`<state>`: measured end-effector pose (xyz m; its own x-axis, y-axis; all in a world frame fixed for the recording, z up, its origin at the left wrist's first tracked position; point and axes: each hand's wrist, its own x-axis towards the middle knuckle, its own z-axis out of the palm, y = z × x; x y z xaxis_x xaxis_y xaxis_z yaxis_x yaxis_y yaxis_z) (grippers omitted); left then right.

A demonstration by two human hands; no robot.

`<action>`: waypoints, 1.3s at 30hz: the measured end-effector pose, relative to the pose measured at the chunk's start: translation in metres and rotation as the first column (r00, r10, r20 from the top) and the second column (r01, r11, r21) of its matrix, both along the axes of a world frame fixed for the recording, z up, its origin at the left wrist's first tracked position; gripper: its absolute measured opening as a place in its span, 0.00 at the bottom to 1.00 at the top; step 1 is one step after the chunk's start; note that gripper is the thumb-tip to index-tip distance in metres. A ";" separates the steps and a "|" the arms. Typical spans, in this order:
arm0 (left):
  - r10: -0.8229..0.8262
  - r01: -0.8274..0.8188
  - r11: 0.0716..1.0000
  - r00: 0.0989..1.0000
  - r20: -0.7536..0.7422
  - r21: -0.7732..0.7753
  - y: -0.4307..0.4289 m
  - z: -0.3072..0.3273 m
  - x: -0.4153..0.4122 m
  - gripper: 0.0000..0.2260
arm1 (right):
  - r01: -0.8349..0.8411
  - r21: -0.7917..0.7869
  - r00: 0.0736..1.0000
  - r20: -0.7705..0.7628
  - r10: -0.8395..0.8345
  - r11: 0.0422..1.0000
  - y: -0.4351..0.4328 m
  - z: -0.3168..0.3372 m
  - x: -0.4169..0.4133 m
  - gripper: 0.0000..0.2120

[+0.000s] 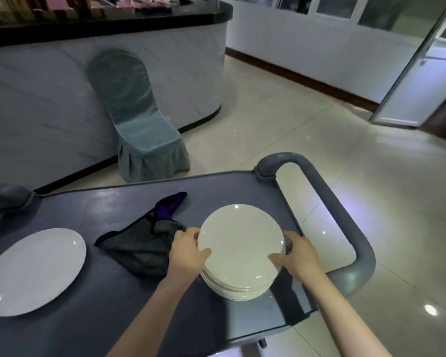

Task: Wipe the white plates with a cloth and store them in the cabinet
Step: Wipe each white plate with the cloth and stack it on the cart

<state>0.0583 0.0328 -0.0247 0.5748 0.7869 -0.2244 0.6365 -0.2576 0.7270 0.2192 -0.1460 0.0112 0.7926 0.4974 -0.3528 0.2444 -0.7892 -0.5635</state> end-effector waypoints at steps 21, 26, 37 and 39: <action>0.324 -0.074 0.841 0.862 0.390 -0.536 0.075 0.004 -0.056 0.17 | 0.423 0.545 0.848 -0.519 -0.105 0.724 0.071 -0.011 -0.057 0.15; 0.329 0.035 0.803 0.806 0.492 -0.594 0.119 0.001 -0.093 0.10 | 0.541 0.601 0.823 -0.523 -0.222 0.589 0.125 -0.023 -0.086 0.12; -0.225 0.351 0.903 0.878 -0.422 0.248 0.230 -0.067 -0.148 0.25 | 0.558 0.465 0.818 -0.450 -0.360 0.687 0.181 -0.042 -0.101 0.10; -0.255 0.422 0.868 0.831 -0.493 0.262 0.240 -0.073 -0.144 0.21 | 0.581 0.447 0.803 -0.452 -0.388 0.681 0.185 -0.045 -0.104 0.10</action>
<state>-0.0860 0.2730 -0.0981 0.7287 0.6319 -0.2640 0.6834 -0.6956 0.2216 0.1149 0.0393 -0.0340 0.8778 0.2498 -0.4088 -0.3380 -0.2819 -0.8979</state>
